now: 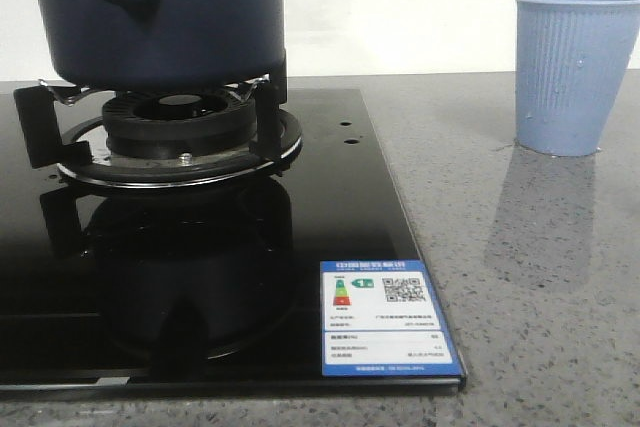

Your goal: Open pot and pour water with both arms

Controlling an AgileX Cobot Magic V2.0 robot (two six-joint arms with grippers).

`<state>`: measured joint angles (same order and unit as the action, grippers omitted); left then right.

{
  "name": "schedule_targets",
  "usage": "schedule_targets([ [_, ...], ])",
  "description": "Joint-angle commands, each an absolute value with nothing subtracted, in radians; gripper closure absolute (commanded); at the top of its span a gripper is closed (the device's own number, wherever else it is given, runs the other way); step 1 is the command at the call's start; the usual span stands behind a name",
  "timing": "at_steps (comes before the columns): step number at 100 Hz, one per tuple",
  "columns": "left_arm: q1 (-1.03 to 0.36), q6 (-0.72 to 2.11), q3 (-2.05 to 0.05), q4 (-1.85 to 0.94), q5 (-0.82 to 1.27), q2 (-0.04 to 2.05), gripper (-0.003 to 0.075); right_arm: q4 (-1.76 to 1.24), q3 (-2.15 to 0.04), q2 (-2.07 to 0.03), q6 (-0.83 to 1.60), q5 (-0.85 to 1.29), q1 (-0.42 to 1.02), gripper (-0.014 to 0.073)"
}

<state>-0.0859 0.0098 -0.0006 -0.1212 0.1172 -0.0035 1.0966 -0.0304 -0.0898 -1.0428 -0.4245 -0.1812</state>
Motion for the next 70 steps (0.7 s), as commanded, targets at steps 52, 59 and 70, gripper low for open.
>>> schedule_targets([
  [52,-0.085,0.0,0.014,-0.132,0.048,-0.027,0.0736,1.035,-0.054,-0.099,-1.034,-0.396,-0.186,0.0655],
  [59,-0.085,0.0,0.014,-0.132,0.048,-0.027,0.0736,0.904,-0.054,-0.104,-0.894,-0.393,-0.186,0.0655],
  [70,-0.085,0.0,0.014,-0.132,0.048,-0.027,0.0736,0.504,-0.056,-0.155,-0.516,-0.37,-0.147,0.0655],
])
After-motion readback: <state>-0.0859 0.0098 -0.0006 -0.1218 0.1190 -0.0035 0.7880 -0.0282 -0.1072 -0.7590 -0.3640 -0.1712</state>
